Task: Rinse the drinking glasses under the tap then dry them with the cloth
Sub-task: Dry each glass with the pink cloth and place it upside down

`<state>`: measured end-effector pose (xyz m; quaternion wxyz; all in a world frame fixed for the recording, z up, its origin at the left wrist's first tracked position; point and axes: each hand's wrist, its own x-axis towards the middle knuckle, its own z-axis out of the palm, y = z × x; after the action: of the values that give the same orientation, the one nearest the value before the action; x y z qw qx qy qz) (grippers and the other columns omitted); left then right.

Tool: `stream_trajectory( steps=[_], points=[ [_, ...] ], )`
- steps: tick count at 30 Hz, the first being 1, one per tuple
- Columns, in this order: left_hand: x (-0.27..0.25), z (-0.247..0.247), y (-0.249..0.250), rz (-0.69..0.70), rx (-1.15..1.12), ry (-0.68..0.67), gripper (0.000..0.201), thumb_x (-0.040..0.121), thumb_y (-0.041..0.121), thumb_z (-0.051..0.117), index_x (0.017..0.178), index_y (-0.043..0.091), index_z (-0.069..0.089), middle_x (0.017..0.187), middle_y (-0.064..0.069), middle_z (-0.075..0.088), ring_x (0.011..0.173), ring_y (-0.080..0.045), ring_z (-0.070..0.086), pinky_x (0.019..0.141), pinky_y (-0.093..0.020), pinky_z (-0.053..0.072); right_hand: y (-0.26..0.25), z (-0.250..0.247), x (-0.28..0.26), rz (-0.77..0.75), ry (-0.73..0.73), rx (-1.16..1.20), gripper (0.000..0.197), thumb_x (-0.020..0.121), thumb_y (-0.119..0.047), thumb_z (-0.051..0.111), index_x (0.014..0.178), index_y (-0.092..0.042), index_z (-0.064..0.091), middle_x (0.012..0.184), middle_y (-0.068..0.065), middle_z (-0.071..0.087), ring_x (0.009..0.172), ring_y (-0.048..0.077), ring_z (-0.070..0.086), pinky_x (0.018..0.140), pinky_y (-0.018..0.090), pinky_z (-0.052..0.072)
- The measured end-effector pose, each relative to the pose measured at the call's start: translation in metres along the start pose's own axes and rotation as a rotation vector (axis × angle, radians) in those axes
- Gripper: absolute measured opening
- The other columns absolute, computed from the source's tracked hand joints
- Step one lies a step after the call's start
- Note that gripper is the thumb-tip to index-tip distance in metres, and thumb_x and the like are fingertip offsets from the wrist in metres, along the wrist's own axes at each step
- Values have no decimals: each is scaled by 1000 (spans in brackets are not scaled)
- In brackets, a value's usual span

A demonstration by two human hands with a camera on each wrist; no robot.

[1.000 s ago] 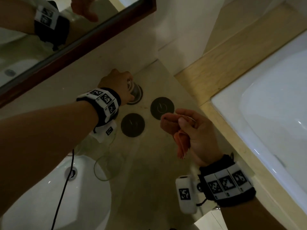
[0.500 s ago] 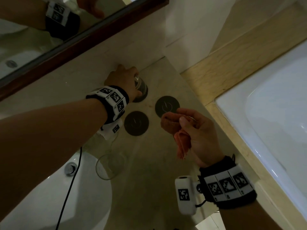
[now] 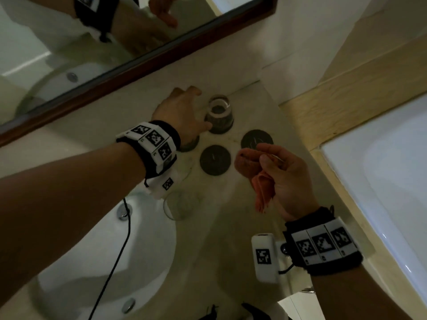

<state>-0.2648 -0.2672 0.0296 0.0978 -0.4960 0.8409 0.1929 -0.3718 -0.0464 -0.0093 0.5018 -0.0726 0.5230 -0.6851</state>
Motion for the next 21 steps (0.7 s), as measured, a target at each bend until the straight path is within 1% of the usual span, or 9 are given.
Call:
stream_trajectory(
  steps=[2, 5, 6, 8, 9, 11, 15, 19, 21],
  points=[
    [-26, -5, -17, 6, -35, 11, 69, 80, 49, 75, 140, 34, 43, 135, -3, 48, 118, -27, 54, 97, -39, 48, 3, 12, -5, 3, -34, -1, 32, 91, -11, 59, 119, 5, 55, 95, 15, 78, 88, 26, 77, 73, 33, 62],
    [-64, -5, -45, 5, -74, -13, 53, 81, 50, 74, 128, 32, 56, 121, 4, 59, 102, -19, 59, 86, -32, 48, 10, 27, -12, 20, -58, -81, 21, 99, 1, 48, 119, 4, 55, 93, 14, 78, 86, 25, 77, 73, 32, 61],
    [-76, -4, -55, -1, -91, -42, 49, 81, 51, 74, 124, 32, 59, 116, 6, 63, 96, -16, 61, 84, -31, 50, 15, 32, -14, 20, -48, -129, 20, 101, 3, 47, 118, 3, 57, 95, 14, 78, 89, 26, 77, 77, 35, 61],
    [-96, 1, -72, -12, -120, -125, 47, 79, 55, 75, 119, 34, 60, 106, 10, 66, 88, -12, 62, 81, -31, 52, 22, 44, -19, 9, -40, -203, 18, 100, 0, 50, 114, -2, 62, 106, 21, 75, 103, 37, 72, 92, 51, 57],
    [-105, 5, -80, -9, -135, -172, 50, 77, 57, 76, 119, 36, 60, 105, 12, 65, 89, -11, 62, 82, -31, 53, 26, 51, -23, 12, -47, -223, 18, 100, -1, 52, 113, -3, 64, 110, 24, 73, 107, 42, 70, 97, 58, 53],
    [-119, 17, -93, 15, -142, -263, 62, 72, 60, 79, 125, 37, 57, 112, 13, 60, 96, -12, 60, 87, -33, 53, 35, 60, -27, 19, -58, -255, 18, 98, -3, 56, 113, -4, 65, 111, 25, 72, 108, 43, 69, 99, 62, 51],
    [-130, 41, -110, 57, -56, -333, 91, 62, 61, 85, 141, 40, 42, 139, 7, 50, 119, -21, 56, 99, -42, 50, 49, 72, -37, 40, -101, -308, 19, 101, 3, 49, 115, 0, 61, 103, 16, 77, 102, 33, 73, 99, 53, 54],
    [-129, 68, -117, 145, 9, -367, 100, 57, 56, 89, 142, 38, 40, 137, 2, 50, 120, -26, 55, 99, -45, 50, 63, 76, -43, 49, -103, -358, 21, 101, 2, 49, 119, 0, 59, 104, 14, 77, 104, 31, 73, 100, 52, 54],
    [-129, 84, -121, 157, 7, -338, 102, 58, 51, 91, 144, 39, 36, 137, 2, 52, 121, -27, 55, 99, -44, 50, 68, 76, -44, 57, -91, -363, 20, 101, 1, 49, 119, -1, 59, 105, 15, 77, 103, 32, 73, 99, 52, 54]
  ],
)
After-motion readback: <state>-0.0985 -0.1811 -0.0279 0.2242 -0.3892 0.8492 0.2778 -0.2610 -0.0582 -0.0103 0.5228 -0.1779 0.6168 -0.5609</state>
